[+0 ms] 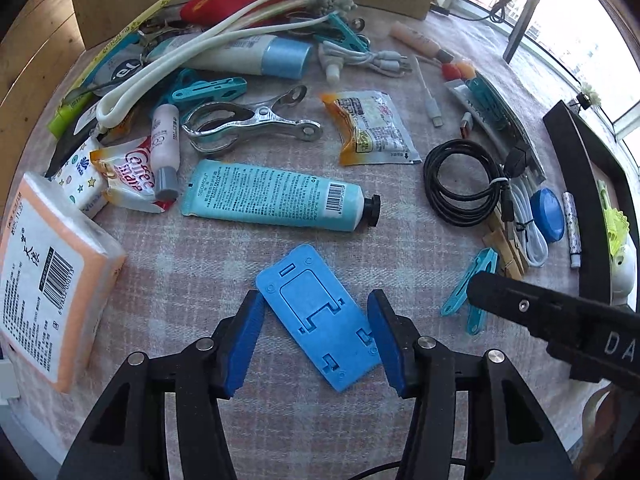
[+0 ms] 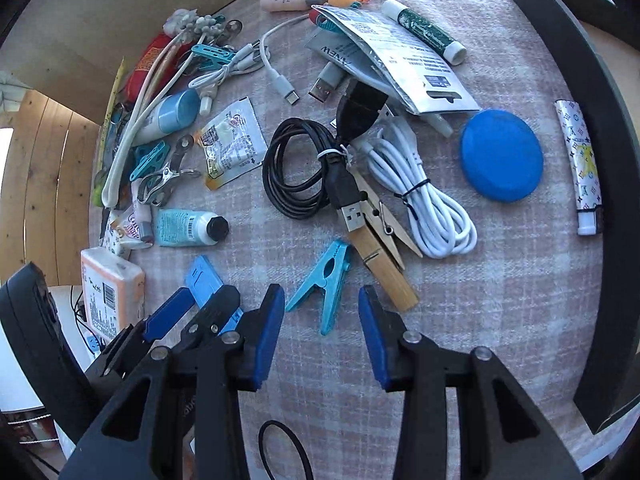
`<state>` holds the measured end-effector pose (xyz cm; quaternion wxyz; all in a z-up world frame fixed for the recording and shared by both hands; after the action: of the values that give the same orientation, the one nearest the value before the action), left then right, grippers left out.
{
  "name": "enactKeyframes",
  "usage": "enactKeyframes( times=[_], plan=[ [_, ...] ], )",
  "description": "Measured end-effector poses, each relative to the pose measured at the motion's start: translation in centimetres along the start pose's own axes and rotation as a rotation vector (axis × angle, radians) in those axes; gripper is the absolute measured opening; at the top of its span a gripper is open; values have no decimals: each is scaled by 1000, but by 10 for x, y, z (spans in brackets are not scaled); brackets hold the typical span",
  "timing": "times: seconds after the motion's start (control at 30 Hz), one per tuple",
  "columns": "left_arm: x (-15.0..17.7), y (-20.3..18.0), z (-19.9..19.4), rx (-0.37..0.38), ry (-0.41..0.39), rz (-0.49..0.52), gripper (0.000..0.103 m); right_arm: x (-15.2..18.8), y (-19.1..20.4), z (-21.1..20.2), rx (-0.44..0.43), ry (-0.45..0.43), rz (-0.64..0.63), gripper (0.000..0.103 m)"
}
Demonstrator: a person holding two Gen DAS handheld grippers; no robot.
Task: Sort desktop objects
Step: 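Grasp the blue phone stand with the left tool while the right grasps blue clothespin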
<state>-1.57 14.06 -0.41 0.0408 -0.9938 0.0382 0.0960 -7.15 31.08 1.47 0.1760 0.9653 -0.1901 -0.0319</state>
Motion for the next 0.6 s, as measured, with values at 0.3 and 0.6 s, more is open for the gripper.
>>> enactKeyframes(
  times=[0.3, 0.6],
  plan=[
    [16, 22, -6, 17, -3, 65, 38, 3, 31, 13, 157, -29, -82, 37],
    [30, 46, -11, 114, -15, 26, 35, 27, 44, 14, 188, -58, -181, 21]
  ],
)
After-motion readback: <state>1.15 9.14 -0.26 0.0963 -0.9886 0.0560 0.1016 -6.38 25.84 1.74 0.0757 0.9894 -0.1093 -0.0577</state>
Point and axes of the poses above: each gripper's, at about its wrist camera, not at the fingertips, and z roughly the way its jaws point, y to its left, x to its underside, the point moved 1 cm from there along z, roughly the way its jaws point, and after that the axes turned 3 degrees about y, right-handed, at the moved point
